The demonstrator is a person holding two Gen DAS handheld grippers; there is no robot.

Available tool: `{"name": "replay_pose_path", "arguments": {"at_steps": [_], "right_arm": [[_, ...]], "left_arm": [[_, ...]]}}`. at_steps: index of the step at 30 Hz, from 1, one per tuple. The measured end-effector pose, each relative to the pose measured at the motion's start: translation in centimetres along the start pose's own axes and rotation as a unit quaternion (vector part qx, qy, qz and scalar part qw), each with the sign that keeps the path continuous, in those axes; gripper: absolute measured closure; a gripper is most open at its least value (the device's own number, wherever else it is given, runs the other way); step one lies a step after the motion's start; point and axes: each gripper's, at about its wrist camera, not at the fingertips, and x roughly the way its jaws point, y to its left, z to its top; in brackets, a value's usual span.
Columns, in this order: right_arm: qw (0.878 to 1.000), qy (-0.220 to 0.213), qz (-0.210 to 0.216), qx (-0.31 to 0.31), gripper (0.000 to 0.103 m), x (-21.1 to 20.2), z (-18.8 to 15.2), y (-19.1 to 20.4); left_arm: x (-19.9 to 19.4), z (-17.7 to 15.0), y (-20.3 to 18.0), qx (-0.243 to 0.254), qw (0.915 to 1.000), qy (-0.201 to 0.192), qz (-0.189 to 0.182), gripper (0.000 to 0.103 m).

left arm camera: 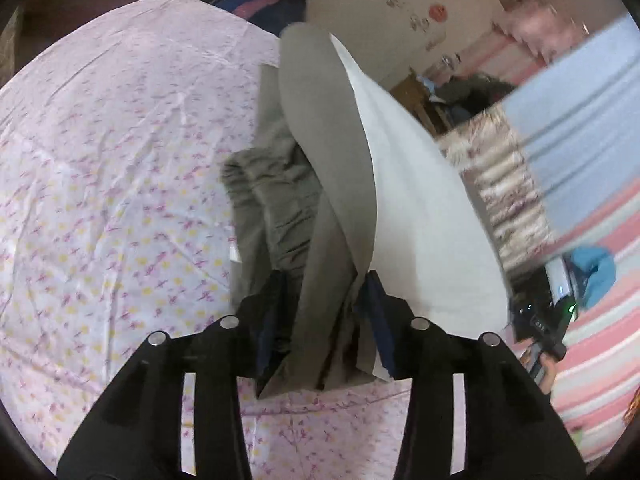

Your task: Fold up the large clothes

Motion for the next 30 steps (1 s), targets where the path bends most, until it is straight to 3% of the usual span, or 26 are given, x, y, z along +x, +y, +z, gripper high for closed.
{"name": "replay_pose_path", "arguments": {"at_steps": [2, 3, 5, 9, 11, 15, 18, 21, 24, 30], "right_arm": [[0.999, -0.026, -0.033, -0.019, 0.056, -1.6, 0.5, 0.5], [0.997, -0.042, -0.049, -0.032, 0.055, -2.4, 0.8, 1.1], [0.994, -0.079, -0.055, -0.051, 0.040, -3.6, 1.0, 2.3], [0.984, -0.130, -0.041, -0.119, 0.030, -3.7, 0.8, 7.7], [0.980, -0.131, -0.022, -0.145, 0.030, -2.3, 0.6, 10.4], [0.975, -0.105, 0.007, -0.197, 0.030, 1.1, -1.0, 15.2], [0.968, -0.072, 0.007, -0.239, 0.030, 3.7, -2.1, 16.9], [0.964, -0.041, -0.013, -0.262, 0.032, 5.9, -2.8, 16.6], [0.968, -0.024, -0.019, -0.250, 0.032, 6.3, -2.7, 15.0], [0.969, 0.006, -0.020, -0.248, 0.030, 9.0, -1.9, 13.8]], "left_arm": [[-1.7, 0.3, -1.1, 0.030, 0.9960, -0.029, 0.079, 0.033], [-3.2, 0.6, -2.1, 0.050, 0.9868, -0.060, 0.142, 0.029], [-4.9, 0.7, -3.4, 0.062, 0.9811, -0.088, 0.161, 0.021], [-5.0, 0.5, -9.4, 0.101, 0.9608, -0.132, 0.222, 0.004], [-4.1, -0.1, -11.7, 0.121, 0.9585, -0.135, 0.220, 0.003], [1.3, -1.7, -17.9, 0.164, 0.9649, -0.098, 0.180, 0.003], [5.6, -2.7, -19.6, 0.180, 0.9572, -0.078, 0.213, 0.003], [9.5, -3.0, -17.8, 0.167, 0.9570, -0.028, 0.236, 0.003], [11.1, -3.1, -15.9, 0.154, 0.9655, -0.008, 0.210, 0.003], [12.8, -2.4, -15.0, 0.157, 0.9647, 0.015, 0.211, 0.003]]}}
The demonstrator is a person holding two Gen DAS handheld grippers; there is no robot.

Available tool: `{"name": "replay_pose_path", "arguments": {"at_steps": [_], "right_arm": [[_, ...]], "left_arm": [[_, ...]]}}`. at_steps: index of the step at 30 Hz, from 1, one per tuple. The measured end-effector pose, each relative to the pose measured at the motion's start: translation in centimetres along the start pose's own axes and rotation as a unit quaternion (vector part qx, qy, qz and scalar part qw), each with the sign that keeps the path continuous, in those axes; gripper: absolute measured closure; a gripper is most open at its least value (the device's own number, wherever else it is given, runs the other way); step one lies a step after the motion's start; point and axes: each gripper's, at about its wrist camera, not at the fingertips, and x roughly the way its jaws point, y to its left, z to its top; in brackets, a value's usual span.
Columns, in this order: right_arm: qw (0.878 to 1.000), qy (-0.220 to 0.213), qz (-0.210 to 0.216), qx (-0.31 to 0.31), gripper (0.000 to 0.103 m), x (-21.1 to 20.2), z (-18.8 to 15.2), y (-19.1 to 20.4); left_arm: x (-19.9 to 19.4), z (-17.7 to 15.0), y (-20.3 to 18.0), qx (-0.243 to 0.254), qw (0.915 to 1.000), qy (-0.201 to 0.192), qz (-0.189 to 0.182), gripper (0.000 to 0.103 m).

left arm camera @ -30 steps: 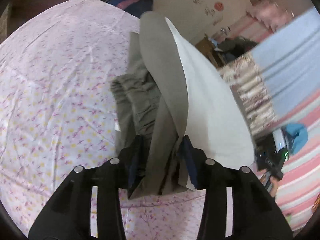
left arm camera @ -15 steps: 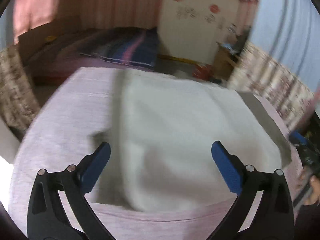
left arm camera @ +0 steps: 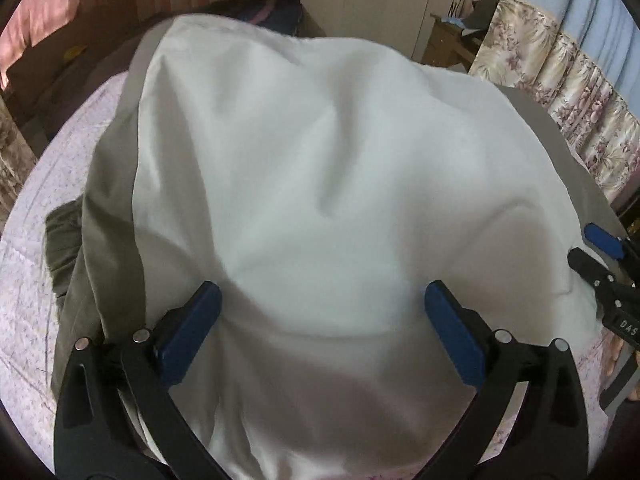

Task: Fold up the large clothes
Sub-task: 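Press the folded jacket flat with both open grippers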

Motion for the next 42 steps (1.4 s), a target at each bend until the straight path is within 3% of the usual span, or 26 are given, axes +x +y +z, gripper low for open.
{"name": "replay_pose_path", "arguments": {"at_steps": [20, 25, 27, 29, 31, 35, 38, 42], "right_arm": [[1.000, 0.005, 0.004, 0.021, 0.021, 1.4, 0.8, -0.2], [0.999, 0.010, 0.012, 0.038, 0.015, 0.1, 0.9, -0.4], [0.999, 0.001, 0.019, 0.049, 0.013, -1.7, 0.8, 0.4], [0.998, -0.016, 0.051, 0.039, 0.009, -3.4, 0.4, 1.7], [0.998, -0.025, 0.063, 0.014, 0.008, -4.5, 0.0, 3.2], [0.998, -0.006, 0.023, -0.061, 0.006, -3.5, -1.3, 5.6], [0.998, 0.022, 0.041, -0.038, 0.006, -2.3, -1.5, 4.6], [0.997, 0.036, 0.035, -0.054, 0.005, -1.4, -1.5, 5.0]], "left_arm": [[1.6, 0.5, -0.1, 0.020, 0.9996, -0.002, 0.019, 0.003], [-0.2, 0.7, -0.1, 0.019, 0.9995, 0.002, 0.025, 0.003], [-2.9, 0.0, 0.3, 0.008, 0.9990, -0.023, 0.037, 0.003], [-5.1, -0.8, 0.9, 0.009, 0.9976, -0.052, 0.044, 0.003], [-6.3, -1.8, 1.9, 0.000, 0.9944, -0.072, 0.077, 0.003], [-3.5, -2.8, 4.0, -0.013, 0.9944, -0.033, 0.100, 0.003], [-2.7, -3.1, 3.7, 0.003, 0.9925, -0.045, 0.114, 0.003], [-1.3, -2.3, 4.0, -0.007, 0.9935, -0.040, 0.107, 0.003]]}}
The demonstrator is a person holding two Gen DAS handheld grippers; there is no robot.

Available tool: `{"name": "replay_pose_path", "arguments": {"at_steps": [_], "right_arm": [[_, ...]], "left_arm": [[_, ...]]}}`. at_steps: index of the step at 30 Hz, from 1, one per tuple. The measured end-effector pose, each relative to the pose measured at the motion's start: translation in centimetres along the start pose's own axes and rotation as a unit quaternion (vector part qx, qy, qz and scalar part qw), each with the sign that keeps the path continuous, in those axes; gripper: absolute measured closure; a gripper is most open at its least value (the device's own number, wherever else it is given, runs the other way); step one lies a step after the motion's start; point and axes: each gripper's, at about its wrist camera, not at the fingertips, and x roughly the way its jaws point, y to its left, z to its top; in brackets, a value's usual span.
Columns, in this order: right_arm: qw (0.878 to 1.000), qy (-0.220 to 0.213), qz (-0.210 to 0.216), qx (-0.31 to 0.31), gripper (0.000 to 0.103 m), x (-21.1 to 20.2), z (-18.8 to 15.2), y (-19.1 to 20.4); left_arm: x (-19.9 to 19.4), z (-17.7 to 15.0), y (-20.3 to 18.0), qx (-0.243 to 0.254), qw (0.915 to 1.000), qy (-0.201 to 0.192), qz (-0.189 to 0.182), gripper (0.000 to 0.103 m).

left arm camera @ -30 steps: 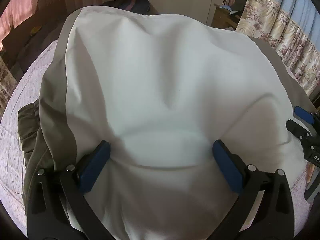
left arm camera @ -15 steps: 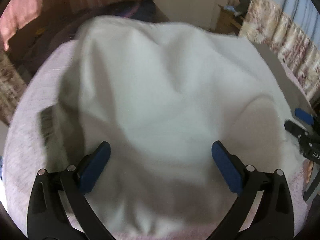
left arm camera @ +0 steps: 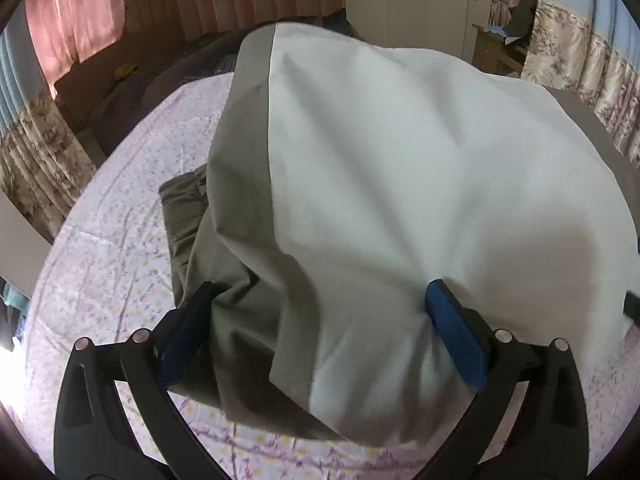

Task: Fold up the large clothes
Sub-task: 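Press the folded jacket flat with both open grippers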

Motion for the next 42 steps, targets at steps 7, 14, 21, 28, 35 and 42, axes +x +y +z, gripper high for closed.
{"name": "replay_pose_path", "arguments": {"at_steps": [7, 14, 21, 28, 35, 42], "right_arm": [[0.997, -0.056, 0.034, 0.051, 0.004, -4.0, -1.3, -1.3], [0.938, -0.158, 0.054, 0.304, 0.002, -10.3, -6.1, -11.1], [0.894, -0.134, 0.075, 0.420, 0.002, -7.5, -9.3, -15.8], [0.901, -0.101, 0.093, 0.411, 0.002, -3.8, -9.1, -14.8], [0.922, -0.085, 0.083, 0.367, 0.002, -2.4, -6.8, -13.5], [0.923, -0.074, 0.081, 0.370, 0.003, -1.8, -5.8, -13.3]], "left_arm": [[-1.8, 0.0, 0.1, 0.014, 0.9999, -0.003, 0.010, 0.003], [-7.9, 1.1, -2.3, 0.006, 0.9974, -0.042, -0.057, 0.003], [-6.7, 1.3, -9.2, 0.011, 0.9938, -0.009, -0.110, 0.003], [-4.9, 1.2, -13.1, 0.024, 0.9948, -0.001, -0.099, 0.003], [-2.7, 1.3, -12.6, 0.002, 0.9920, 0.015, -0.125, 0.003], [-1.6, 1.3, -13.2, 0.019, 0.9921, 0.018, -0.123, 0.003]]}}
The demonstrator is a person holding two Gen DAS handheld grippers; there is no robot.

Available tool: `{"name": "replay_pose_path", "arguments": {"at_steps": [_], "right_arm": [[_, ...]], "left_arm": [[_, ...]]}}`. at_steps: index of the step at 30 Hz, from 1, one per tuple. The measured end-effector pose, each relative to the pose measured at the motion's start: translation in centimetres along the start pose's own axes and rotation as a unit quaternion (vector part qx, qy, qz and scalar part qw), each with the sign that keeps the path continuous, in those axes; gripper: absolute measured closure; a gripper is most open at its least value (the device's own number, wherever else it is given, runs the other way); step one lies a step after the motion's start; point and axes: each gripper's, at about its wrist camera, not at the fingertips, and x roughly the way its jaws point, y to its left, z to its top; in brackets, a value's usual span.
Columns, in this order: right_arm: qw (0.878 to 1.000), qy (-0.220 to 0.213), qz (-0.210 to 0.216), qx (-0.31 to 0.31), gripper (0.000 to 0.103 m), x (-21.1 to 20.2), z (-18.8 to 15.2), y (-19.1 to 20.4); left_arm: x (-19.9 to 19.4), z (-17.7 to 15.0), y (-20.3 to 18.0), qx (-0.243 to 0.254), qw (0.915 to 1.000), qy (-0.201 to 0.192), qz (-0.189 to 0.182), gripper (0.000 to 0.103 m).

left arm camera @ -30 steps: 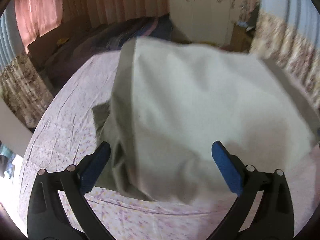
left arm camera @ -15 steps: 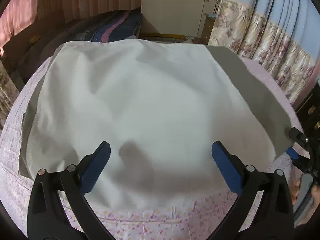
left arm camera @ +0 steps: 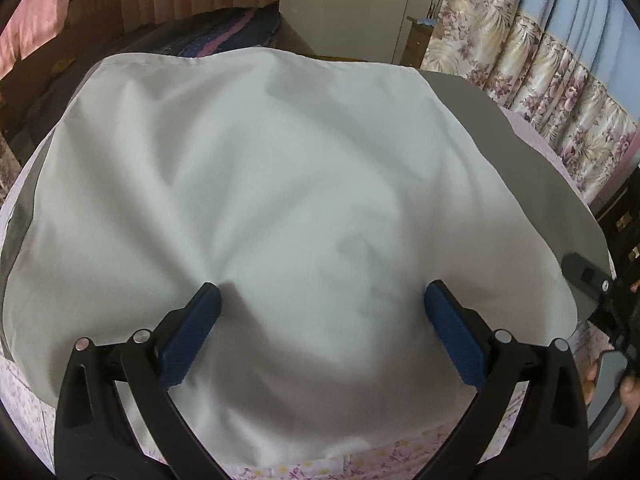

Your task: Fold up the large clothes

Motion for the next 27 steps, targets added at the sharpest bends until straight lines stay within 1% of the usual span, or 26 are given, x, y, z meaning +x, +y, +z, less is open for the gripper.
{"name": "replay_pose_path", "arguments": {"at_steps": [3, 4, 7, 8, 13, 16, 18, 19, 20, 22, 23, 25, 27], "right_arm": [[1.000, 0.008, -0.006, -0.002, 0.006, 0.1, 0.2, 0.1], [1.000, 0.010, -0.009, -0.001, 0.011, -0.1, 0.2, 0.0], [1.000, 0.017, 0.009, 0.017, 0.021, -0.6, -0.2, -0.8], [1.000, 0.017, 0.011, 0.019, 0.023, -0.6, -0.3, -0.9], [1.000, 0.023, -0.002, 0.004, 0.022, 0.1, 0.3, -0.3], [1.000, 0.024, -0.004, -0.015, 0.023, 0.8, 0.8, 0.2], [0.999, 0.026, -0.005, -0.033, 0.032, 1.4, 1.2, 0.7], [0.999, 0.025, -0.004, -0.042, 0.045, 1.5, 1.3, 1.0], [0.998, 0.016, -0.016, -0.064, 0.048, 1.2, 1.3, 1.8], [0.993, -0.004, -0.037, -0.112, 0.059, 0.5, 1.3, 3.7], [0.989, -0.018, -0.047, -0.142, 0.064, -0.1, 1.2, 5.0], [0.983, -0.035, -0.049, -0.173, 0.069, -1.0, 1.2, 6.7], [0.977, -0.047, -0.049, -0.202, 0.071, -1.7, 1.2, 8.5]], "left_arm": [[0.0, 0.1, 0.2, -0.003, 1.0000, 0.003, -0.004, 0.003], [0.0, 0.1, 0.2, -0.003, 1.0000, 0.005, -0.004, 0.003], [0.0, 0.1, 0.3, -0.001, 1.0000, 0.003, -0.005, 0.003], [0.1, 0.1, 0.3, -0.001, 1.0000, 0.003, -0.006, 0.003], [0.1, 0.0, 0.0, 0.005, 1.0000, 0.004, 0.003, 0.003], [0.0, 0.0, 0.0, 0.006, 0.9999, 0.008, 0.000, 0.003], [0.0, 0.0, -0.1, 0.006, 0.9999, 0.009, 0.001, 0.003], [-0.1, 0.0, -0.2, 0.006, 0.9999, 0.009, 0.002, 0.003], [-0.1, 0.0, -0.2, 0.007, 0.9999, 0.010, 0.003, 0.003], [-0.1, 0.0, -0.3, 0.007, 0.9999, 0.012, 0.005, 0.003], [0.0, 0.0, -0.2, 0.006, 0.9999, 0.013, 0.005, 0.003], [0.1, 0.1, -0.1, 0.004, 0.9999, 0.015, 0.004, 0.003], [0.2, 0.1, -0.1, 0.004, 0.9998, 0.017, 0.005, 0.003]]}}
